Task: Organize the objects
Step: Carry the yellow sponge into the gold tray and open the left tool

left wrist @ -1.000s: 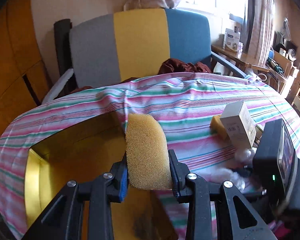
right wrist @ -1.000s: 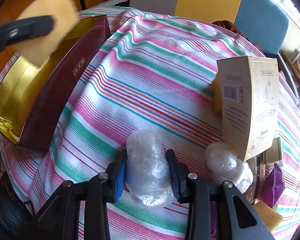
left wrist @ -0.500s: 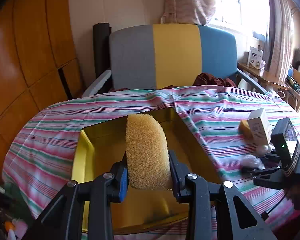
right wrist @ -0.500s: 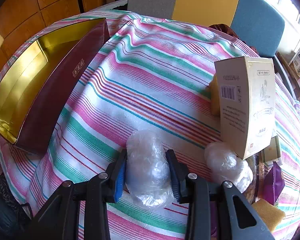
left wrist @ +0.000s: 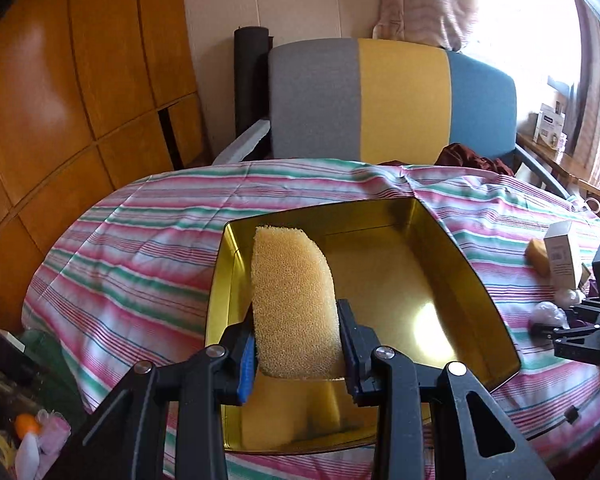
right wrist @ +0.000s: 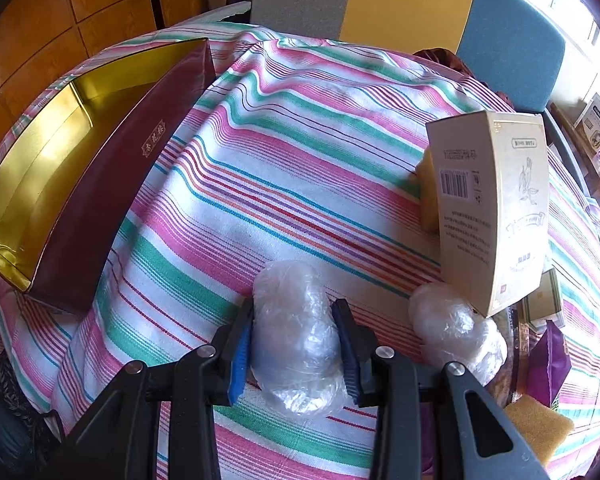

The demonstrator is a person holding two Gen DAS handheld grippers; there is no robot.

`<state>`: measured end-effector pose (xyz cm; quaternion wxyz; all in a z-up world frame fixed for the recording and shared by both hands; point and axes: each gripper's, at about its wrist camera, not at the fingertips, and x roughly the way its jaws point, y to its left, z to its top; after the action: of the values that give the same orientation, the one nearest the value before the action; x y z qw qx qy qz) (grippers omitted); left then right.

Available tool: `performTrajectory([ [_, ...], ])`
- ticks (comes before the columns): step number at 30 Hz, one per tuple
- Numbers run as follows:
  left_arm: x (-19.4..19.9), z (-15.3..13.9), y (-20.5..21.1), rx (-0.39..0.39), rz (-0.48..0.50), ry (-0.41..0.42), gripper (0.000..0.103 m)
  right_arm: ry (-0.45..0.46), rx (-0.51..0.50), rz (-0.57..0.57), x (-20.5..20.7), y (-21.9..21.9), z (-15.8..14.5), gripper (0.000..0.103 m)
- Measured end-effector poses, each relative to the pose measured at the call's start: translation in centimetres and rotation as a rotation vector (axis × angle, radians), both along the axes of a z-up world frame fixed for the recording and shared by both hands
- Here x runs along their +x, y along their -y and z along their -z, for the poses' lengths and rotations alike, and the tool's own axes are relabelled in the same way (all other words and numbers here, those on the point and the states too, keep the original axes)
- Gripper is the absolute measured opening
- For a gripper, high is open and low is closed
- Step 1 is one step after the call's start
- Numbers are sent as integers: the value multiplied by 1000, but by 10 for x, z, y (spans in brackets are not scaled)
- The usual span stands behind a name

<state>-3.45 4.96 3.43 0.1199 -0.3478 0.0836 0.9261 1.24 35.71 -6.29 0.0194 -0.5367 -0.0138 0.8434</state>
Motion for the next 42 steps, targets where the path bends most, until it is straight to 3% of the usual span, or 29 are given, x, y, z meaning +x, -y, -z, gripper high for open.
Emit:
performTrajectory([
  [8, -7, 11, 5, -11, -20, 21, 35, -1, 8, -1, 0, 0, 0, 37],
  [15, -25, 30, 8, -9, -24, 86, 35, 0, 15, -2, 0, -2, 0, 37],
  [28, -109, 57, 16, 37, -60, 245, 35, 4, 26, -9, 2, -4, -1, 37],
  [39, -171, 66, 6, -18, -59, 233, 37, 7, 36, -16, 1, -6, -2, 37],
  [42, -185, 72, 5, -54, -79, 233, 47, 7, 37, -15, 2, -6, -1, 37],
])
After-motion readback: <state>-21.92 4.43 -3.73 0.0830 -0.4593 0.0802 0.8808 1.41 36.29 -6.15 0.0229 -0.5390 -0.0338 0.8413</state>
